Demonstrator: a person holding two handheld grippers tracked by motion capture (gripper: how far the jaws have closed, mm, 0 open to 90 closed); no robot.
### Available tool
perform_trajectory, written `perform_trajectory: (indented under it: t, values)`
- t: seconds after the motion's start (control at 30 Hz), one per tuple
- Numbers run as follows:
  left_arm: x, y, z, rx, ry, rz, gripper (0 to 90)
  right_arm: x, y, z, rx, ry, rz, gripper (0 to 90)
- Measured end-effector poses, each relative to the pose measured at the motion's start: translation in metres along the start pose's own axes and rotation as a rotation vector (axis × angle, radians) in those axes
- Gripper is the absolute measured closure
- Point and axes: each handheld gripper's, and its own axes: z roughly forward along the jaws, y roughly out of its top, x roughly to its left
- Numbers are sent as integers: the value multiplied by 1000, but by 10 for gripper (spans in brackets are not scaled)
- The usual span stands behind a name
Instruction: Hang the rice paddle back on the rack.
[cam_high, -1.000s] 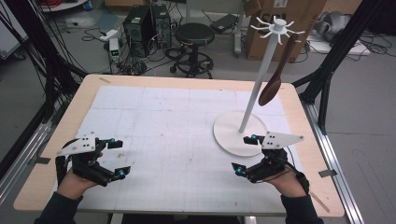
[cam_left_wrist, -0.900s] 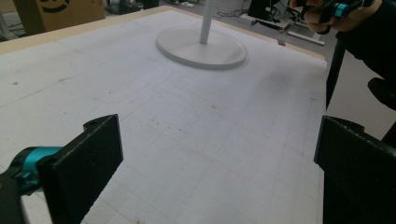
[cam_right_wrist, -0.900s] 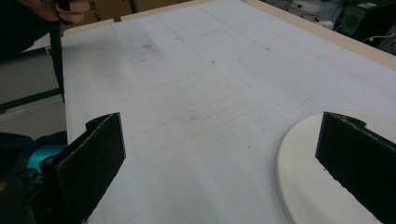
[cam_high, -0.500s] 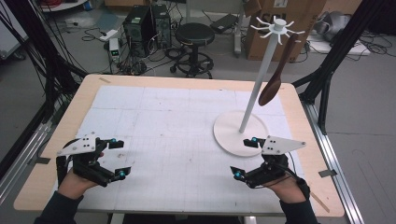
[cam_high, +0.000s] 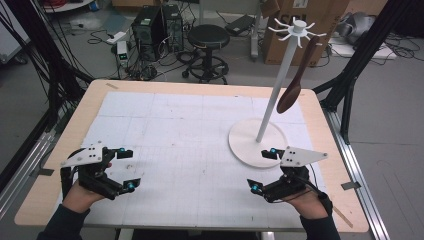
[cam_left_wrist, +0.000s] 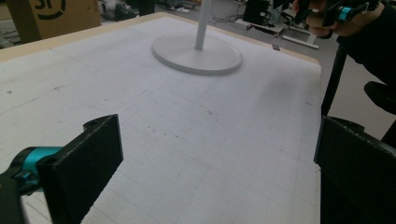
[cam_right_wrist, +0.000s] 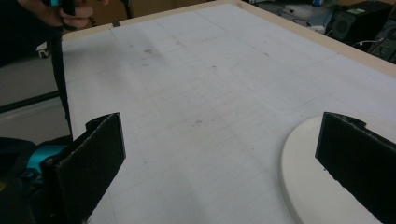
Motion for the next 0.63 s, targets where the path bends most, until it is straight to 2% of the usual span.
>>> perform_trajectory:
  t: [0.27, 0.47, 0.63]
  values:
    - [-2, 0, -2, -5, 0, 4, 18, 0, -1, 3, 10, 9, -5, 3]
    - [-2, 1, -3, -9, -2, 6, 18, -3, -6, 5, -1, 24, 34, 3]
    - [-2, 0, -3, -11, -3, 7, 18, -3, -9, 7, 8, 22, 33, 3]
